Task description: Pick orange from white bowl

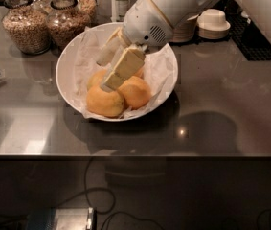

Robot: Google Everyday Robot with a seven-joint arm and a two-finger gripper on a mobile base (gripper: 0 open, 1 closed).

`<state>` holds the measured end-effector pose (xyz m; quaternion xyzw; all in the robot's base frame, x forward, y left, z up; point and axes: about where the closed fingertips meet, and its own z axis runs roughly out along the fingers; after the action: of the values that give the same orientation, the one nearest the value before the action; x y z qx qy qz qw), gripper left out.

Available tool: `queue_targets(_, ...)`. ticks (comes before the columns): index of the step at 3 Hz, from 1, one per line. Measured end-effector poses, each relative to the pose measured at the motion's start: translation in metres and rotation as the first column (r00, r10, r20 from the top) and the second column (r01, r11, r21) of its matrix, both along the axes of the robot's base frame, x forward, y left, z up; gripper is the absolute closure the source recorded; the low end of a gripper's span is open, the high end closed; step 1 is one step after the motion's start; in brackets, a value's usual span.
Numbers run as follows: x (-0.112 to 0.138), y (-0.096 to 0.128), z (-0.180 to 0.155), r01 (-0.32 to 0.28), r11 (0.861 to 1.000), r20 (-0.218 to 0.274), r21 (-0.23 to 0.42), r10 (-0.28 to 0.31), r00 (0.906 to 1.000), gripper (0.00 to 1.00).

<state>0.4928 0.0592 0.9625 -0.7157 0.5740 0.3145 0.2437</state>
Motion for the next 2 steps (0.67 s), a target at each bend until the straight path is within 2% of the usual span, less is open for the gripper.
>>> queue_targets(1, 0.0026, -0.002, -0.0052, 0.013, 1.0, 0.004, 0.007, -0.013, 0.9999, 0.0)
queue_targets(2, 0.0058, -0.0048, -0.0105, 0.03, 0.999, 0.006, 0.012, -0.03, 0.9995, 0.1)
